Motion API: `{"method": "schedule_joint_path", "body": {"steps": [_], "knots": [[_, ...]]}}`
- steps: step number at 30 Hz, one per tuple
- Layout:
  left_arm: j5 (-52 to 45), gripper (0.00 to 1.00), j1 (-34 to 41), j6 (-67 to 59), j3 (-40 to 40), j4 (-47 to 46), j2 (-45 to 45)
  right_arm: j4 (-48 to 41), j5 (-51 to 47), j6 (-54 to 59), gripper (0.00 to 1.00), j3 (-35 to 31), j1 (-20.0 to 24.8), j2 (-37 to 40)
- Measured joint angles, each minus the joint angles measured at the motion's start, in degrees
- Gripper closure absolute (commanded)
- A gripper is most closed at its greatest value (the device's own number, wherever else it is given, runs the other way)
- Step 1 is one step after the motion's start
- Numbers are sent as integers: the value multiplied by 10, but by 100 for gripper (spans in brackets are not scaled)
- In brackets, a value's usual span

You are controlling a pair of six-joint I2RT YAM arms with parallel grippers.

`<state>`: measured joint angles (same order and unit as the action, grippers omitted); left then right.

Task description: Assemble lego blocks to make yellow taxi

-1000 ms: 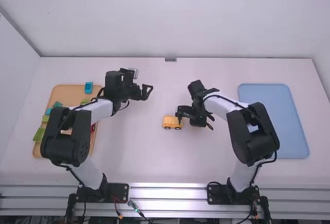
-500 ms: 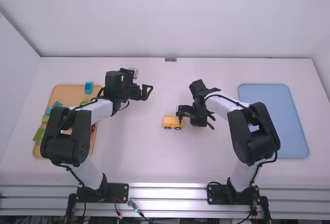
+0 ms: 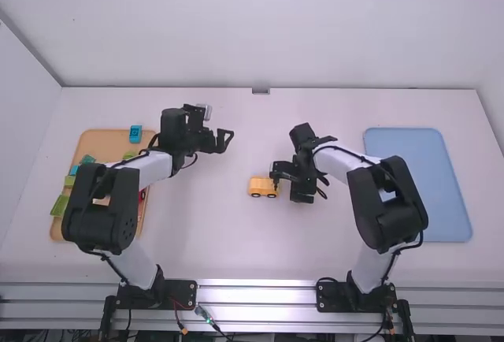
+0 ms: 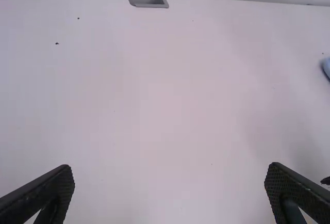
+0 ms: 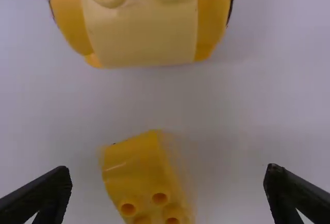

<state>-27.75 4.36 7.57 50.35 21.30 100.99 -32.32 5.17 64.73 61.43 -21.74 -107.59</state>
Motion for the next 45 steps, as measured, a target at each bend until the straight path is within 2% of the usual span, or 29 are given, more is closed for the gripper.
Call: {"method": "schedule_joint_path", "body": {"steps": [6, 11, 13, 16, 17, 19, 23, 29, 33, 40, 45], "knots": [[0, 1, 0, 0, 0, -1, 0, -69, 14, 0, 1, 6, -8, 39], [-2, 1, 0, 0, 0, -9, 0, -102, 81, 28, 1, 20, 4, 132], [-19, 1, 0, -13, 0, -12, 0, -111, 127, 54, 1, 18, 26, 167], [-90, 1, 0, -97, 0, -12, 0, -67, 209, 90, 1, -6, 93, 202], [-90, 1, 0, -97, 0, -12, 0, -67, 209, 90, 1, -6, 93, 202], [-155, 1, 0, -188, 0, -26, 0, -12, 237, 88, 1, -42, 140, 202], [-223, 1, 1, -318, 0, -74, 0, 59, 249, 65, 1, -102, 186, 202], [-313, 1, 1, -516, 0, -170, 1, 157, 268, 54, 1, -167, 217, 202], [-371, 1, 1, -629, 0, -206, 12, 207, 298, 74, 1, -212, 215, 202], [-404, 1, 26, -691, 0, -164, 70, 247, 370, 125, 1, -255, 226, 193], [-408, 1, 59, -702, 0, -146, 95, 270, 416, 147, 1, -241, 251, 106]]}}
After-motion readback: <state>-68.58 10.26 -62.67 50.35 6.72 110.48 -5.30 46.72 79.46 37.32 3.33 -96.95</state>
